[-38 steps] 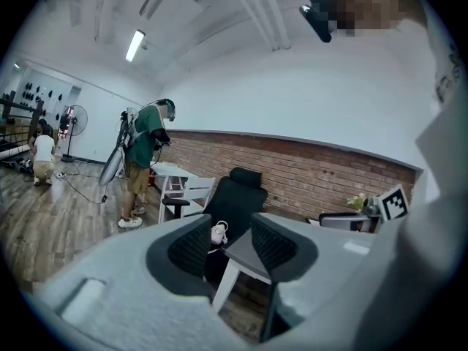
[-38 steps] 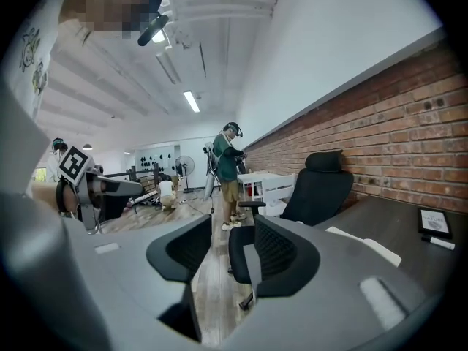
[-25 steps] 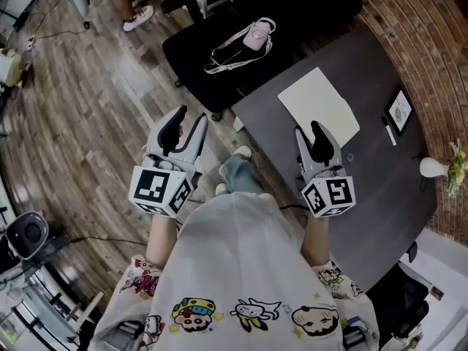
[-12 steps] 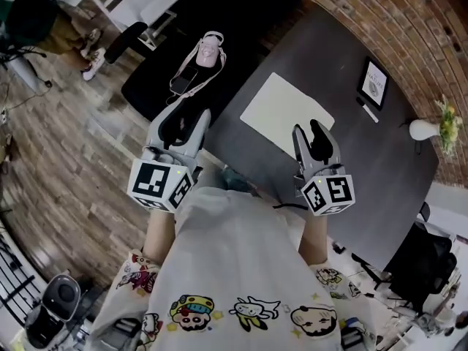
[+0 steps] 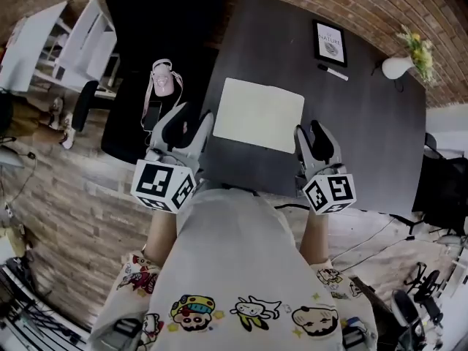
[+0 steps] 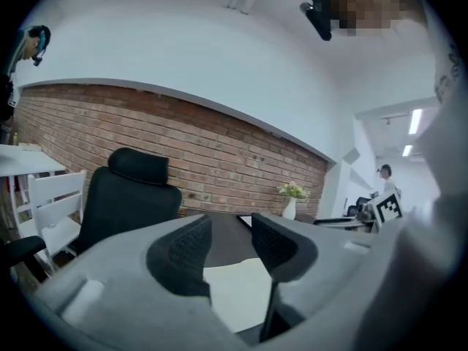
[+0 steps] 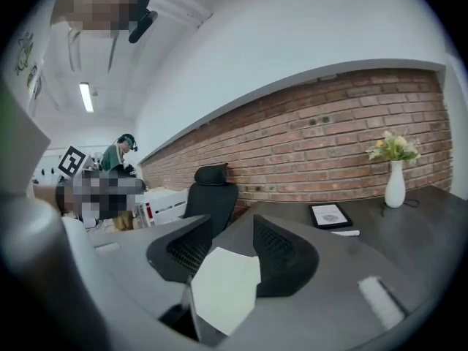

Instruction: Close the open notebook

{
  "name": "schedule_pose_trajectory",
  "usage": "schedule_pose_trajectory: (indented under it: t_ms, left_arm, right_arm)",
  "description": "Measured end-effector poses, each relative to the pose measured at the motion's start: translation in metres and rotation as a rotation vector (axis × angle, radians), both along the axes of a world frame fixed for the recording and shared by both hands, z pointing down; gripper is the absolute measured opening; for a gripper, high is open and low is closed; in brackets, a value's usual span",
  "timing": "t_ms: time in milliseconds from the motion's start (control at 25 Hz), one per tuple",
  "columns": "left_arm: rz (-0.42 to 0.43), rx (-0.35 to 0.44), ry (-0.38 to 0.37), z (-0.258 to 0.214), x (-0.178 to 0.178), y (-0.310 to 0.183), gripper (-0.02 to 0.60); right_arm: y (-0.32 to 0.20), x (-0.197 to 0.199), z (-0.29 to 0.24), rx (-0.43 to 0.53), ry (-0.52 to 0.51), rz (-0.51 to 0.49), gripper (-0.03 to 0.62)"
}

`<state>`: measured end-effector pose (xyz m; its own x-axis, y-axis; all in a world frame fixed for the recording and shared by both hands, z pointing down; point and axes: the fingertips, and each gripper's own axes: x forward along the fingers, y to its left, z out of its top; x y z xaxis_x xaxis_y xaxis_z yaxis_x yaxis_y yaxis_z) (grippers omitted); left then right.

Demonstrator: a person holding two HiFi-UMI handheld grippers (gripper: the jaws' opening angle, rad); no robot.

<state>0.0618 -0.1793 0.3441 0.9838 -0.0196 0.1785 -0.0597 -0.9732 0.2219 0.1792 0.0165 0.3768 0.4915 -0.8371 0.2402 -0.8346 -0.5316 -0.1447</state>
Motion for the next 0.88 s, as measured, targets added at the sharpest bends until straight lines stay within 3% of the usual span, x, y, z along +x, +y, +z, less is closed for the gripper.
schedule_pose_trajectory:
  t_ms: [160, 400, 880]
  left_arm:
    - [0.109, -0.013, -0.012, 0.002, 0.032, 0.009, 0.166]
    - [0.217, -0.032, -0.042, 0.012, 0.055, 0.027, 0.166]
    - [0.266, -0.094, -0.112, 0.049, 0.057, 0.053, 0.166]
  right_arm:
    - [0.023, 0.009, 0.005, -0.012, -0.019, 0.11, 0.175]
    - [0.043, 0.006, 0.019, -0.043, -0.052, 0.192, 0.175]
    - [0.05, 0.006, 0.045, -0.071, -0.102, 0.201, 0.175]
